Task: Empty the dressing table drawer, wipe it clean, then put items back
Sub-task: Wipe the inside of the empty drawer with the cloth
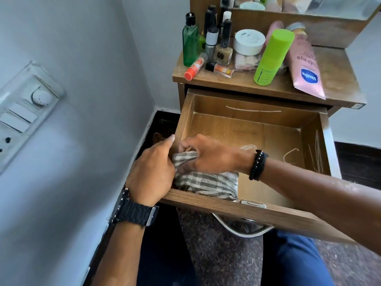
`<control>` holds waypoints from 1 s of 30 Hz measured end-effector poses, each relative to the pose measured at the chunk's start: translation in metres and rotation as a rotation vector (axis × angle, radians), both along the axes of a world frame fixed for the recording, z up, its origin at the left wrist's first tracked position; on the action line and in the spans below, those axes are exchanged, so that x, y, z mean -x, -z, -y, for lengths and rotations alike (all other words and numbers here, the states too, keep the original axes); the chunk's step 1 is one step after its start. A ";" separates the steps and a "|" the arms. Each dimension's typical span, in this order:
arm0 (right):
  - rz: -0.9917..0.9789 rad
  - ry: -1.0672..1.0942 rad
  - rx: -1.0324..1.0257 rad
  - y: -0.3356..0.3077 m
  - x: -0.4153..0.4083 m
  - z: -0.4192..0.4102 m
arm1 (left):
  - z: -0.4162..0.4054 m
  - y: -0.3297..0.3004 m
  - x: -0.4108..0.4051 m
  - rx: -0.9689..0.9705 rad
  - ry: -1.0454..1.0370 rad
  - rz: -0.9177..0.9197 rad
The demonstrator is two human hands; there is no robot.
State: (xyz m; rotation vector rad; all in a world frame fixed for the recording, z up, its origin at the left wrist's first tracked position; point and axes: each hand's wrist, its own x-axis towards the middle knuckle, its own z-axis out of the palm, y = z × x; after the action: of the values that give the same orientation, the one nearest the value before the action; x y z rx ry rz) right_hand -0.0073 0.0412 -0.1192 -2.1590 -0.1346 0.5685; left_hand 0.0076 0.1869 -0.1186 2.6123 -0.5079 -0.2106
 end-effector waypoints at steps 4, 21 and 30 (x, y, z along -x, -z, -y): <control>-0.003 0.278 -0.090 0.006 -0.015 0.017 | -0.001 0.002 -0.002 0.018 0.008 0.015; -0.339 0.371 -0.172 0.026 -0.011 0.008 | 0.000 0.004 -0.002 0.041 0.039 0.007; -0.561 0.707 -0.474 0.035 -0.032 0.021 | -0.002 0.004 -0.002 -0.001 0.039 0.039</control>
State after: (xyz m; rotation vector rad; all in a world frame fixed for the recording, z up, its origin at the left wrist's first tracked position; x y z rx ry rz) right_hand 0.0242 0.0201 -0.1546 -1.3868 0.7034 0.6137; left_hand 0.0095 0.1884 -0.1231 2.6131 -0.5726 -0.1734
